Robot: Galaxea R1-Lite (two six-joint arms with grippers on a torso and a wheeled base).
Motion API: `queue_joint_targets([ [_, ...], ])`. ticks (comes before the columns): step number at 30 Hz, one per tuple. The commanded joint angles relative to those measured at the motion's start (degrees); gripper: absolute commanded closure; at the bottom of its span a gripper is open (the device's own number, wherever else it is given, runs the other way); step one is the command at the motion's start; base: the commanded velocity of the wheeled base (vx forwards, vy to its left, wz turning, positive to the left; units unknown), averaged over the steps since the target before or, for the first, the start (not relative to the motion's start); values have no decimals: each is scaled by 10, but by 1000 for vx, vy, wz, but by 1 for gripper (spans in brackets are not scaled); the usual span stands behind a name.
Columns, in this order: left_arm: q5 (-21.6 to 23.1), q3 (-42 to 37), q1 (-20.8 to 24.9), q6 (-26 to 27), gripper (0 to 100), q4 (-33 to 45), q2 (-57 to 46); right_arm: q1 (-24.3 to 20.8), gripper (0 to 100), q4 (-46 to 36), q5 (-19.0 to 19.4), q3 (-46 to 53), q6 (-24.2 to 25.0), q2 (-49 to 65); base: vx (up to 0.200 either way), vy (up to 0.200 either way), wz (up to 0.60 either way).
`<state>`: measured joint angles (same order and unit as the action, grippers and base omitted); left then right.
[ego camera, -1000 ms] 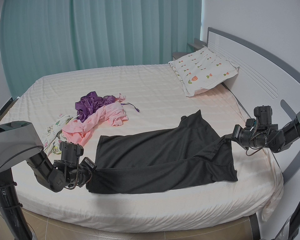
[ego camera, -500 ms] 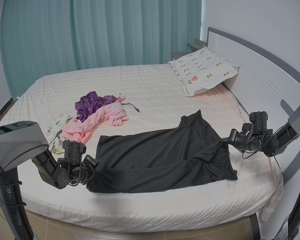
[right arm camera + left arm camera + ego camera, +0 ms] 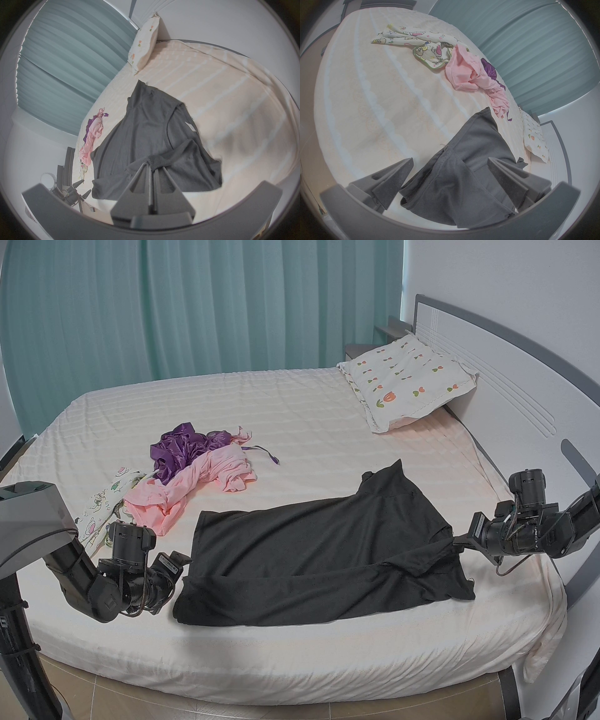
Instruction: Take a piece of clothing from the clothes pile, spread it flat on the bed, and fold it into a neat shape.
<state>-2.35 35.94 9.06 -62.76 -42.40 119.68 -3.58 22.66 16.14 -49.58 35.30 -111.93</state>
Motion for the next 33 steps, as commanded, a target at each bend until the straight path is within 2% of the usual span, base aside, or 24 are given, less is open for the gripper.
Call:
queue_joint_targets([
  [1,0,-25,-1,-1,0,-1,-28,2,100,-17,0,41,1,47,0,0,0],
  [13,1,-75,5,0,0,-1,-45,2,100,-70,-2,84,-7,44,0,0,0],
  [14,1,-75,5,0,0,-1,-45,2,0,-68,-1,88,-9,42,0,0,0],
  [22,20,-83,6,-13,0,-3,-46,-1,0,-62,-4,105,-49,28,0,0,0],
  [26,28,-83,7,-18,0,-4,-50,8,0,-59,-3,98,-46,32,0,0,0],
  [33,26,-90,17,-14,0,-3,-81,19,0,27,-1,120,-32,8,0,0,0],
])
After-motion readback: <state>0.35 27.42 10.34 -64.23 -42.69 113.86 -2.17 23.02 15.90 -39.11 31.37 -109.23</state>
